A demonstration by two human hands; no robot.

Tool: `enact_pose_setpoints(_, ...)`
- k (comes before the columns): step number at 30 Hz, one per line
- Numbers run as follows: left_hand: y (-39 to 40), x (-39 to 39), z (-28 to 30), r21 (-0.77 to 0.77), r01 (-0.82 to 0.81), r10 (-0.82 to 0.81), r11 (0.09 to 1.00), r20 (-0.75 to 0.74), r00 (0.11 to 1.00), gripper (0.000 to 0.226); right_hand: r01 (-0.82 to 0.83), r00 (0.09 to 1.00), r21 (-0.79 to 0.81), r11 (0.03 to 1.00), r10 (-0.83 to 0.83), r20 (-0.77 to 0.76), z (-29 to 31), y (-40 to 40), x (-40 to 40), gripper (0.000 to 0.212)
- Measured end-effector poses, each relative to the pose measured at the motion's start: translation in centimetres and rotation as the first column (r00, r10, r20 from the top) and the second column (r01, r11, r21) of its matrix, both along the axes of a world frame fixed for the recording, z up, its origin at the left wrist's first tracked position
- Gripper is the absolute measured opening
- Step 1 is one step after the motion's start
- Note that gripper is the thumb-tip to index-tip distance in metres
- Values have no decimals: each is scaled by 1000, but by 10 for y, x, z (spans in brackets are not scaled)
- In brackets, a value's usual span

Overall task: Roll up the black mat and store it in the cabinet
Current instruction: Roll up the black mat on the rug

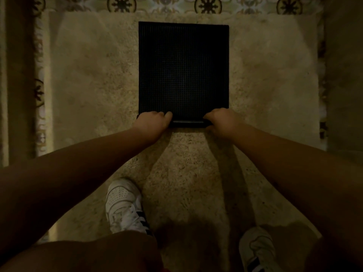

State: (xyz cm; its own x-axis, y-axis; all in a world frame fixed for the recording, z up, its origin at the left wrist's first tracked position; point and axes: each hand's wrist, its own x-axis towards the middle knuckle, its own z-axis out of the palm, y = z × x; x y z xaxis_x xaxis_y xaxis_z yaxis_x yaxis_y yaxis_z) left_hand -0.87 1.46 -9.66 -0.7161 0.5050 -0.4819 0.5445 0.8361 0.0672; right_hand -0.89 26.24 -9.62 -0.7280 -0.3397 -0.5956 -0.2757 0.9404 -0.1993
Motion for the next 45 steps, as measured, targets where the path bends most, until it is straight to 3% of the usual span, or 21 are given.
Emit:
enact_pose_setpoints(4, -7, 10, -3, 49, -67, 66, 997, 40, 997, 21, 98, 990, -47, 994, -92, 110, -2, 1, -11, 44)
enact_pose_setpoints(9, -16, 25, -10, 152, -95, 89, 984, 42, 995, 36, 116, 961, -37, 993, -103, 258, -4, -2, -24, 36)
enact_pose_setpoints(14, -13, 16, -7, 59, -66, 70, 996, -73, 995, 41, 146, 919, -30, 989, -124, 374, -6, -4, -41, 32)
enact_pose_setpoints(19, -13, -11, -2, 159, -55, 45, 986, 66, 997, 33, 283, 881, -84, 956, -224, 417, -11, 3, -37, 33)
enact_pose_setpoints(23, -16, -16, -5, 181, -69, 53, 981, 89, 995, 32, 363, 890, -143, 921, -298, 345, -10, 10, -19, 36)
enact_pose_setpoints(27, -19, -22, -7, 226, -161, 129, 961, 148, 981, 34, 394, 913, -258, 882, -407, 2, -7, 6, 23, 44)
enact_pose_setpoints(30, -20, -24, -6, 230, -176, 143, 957, 152, 978, 34, 238, 951, -212, 948, -272, -147, -12, -10, 57, 61)
enact_pose_setpoints(33, -18, -22, -5, 211, -177, 152, 961, 129, 980, 32, 90, 986, -88, 992, -102, -133, -21, -15, 68, 76)
enact_pose_setpoints(39, -15, -12, -1, 182, -53, 58, 982, -23, 998, 25, -2, 997, -42, 999, -1, -76, -22, -5, 34, 90)
enact_pose_setpoints(43, -10, 10, -10, -31, 7, -7, 1000, 10, 1000, 57, 3, 999, -25, 1000, -4, -49, -20, -7, 25, 98)
enact_pose_setpoints(45, -10, 26, -13, -54, 15, -15, 998, -2, 1000, 63, -9, 999, -7, 1000, 9, -50, -21, -7, 27, 103)
